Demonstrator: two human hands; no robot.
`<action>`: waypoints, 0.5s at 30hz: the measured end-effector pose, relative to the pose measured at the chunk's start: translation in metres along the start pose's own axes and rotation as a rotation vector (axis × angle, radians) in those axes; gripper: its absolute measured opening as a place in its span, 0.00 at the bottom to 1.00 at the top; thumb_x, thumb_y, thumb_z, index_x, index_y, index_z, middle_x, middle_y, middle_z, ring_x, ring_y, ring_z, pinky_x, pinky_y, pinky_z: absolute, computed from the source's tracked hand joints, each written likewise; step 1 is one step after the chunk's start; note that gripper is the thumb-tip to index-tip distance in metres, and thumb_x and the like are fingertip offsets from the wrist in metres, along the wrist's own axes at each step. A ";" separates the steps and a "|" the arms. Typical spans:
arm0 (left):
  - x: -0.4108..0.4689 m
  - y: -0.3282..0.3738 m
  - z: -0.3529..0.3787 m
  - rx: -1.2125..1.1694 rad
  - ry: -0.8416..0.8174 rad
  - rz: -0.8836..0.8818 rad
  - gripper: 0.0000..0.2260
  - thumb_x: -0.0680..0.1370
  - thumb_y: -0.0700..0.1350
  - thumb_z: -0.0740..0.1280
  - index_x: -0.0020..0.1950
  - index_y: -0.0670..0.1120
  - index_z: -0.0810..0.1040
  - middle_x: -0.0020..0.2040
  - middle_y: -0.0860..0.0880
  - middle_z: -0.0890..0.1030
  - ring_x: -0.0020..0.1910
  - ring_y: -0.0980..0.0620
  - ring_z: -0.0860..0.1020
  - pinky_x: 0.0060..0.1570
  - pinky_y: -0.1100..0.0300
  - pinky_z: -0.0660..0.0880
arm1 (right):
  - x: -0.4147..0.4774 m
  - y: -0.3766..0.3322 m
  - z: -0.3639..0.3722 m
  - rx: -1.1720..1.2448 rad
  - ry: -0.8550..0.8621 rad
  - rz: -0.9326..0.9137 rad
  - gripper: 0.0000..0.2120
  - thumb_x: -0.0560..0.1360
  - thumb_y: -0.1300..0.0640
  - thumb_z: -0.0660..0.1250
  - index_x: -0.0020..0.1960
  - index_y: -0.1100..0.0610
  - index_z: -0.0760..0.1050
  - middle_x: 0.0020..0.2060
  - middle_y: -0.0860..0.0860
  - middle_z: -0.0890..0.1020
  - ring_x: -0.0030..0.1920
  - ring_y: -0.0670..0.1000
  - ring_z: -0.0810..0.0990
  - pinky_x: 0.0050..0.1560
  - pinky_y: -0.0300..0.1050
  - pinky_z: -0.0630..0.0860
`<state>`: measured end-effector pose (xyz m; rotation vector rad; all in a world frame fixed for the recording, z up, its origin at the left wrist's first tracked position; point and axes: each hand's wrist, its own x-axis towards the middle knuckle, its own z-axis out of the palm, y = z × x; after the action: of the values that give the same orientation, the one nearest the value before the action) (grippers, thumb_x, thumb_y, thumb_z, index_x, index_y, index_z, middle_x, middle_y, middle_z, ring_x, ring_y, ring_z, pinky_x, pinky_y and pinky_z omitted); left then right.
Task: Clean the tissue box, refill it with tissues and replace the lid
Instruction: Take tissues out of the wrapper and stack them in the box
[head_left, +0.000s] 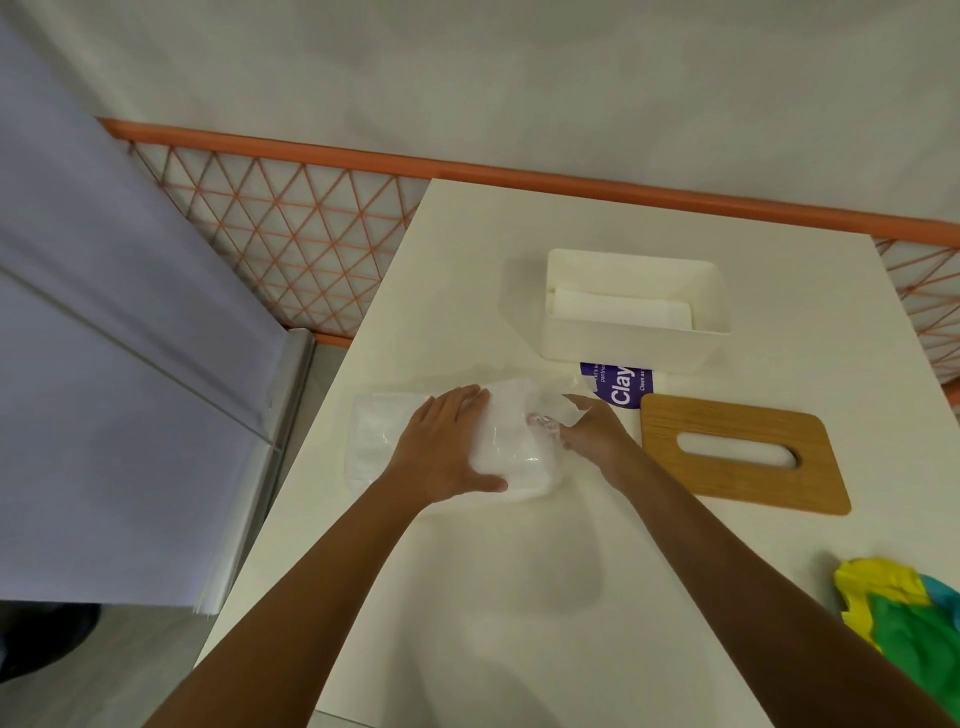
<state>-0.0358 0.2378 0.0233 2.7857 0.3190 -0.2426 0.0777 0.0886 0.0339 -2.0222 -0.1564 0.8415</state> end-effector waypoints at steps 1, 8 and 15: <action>-0.001 -0.001 -0.001 -0.014 0.010 0.003 0.47 0.68 0.64 0.69 0.77 0.48 0.49 0.77 0.51 0.51 0.76 0.52 0.51 0.75 0.56 0.48 | 0.000 -0.002 -0.004 0.014 0.002 -0.003 0.14 0.74 0.66 0.66 0.59 0.58 0.75 0.41 0.51 0.76 0.34 0.44 0.70 0.32 0.31 0.69; -0.003 -0.006 0.002 -0.044 0.008 0.015 0.49 0.65 0.67 0.70 0.77 0.49 0.51 0.77 0.52 0.53 0.76 0.53 0.53 0.74 0.56 0.47 | 0.000 0.006 -0.018 0.130 0.007 0.064 0.05 0.74 0.60 0.67 0.50 0.59 0.74 0.41 0.56 0.77 0.37 0.50 0.74 0.34 0.37 0.70; -0.003 -0.004 0.001 -0.086 0.022 0.007 0.47 0.65 0.67 0.70 0.76 0.49 0.54 0.76 0.53 0.55 0.75 0.53 0.54 0.75 0.56 0.49 | 0.002 0.011 -0.011 -0.395 0.177 -0.121 0.16 0.78 0.59 0.60 0.65 0.62 0.70 0.61 0.58 0.77 0.60 0.56 0.75 0.57 0.41 0.72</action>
<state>-0.0402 0.2401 0.0217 2.7057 0.3175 -0.1923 0.0838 0.0750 0.0287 -2.4162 -0.3634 0.5839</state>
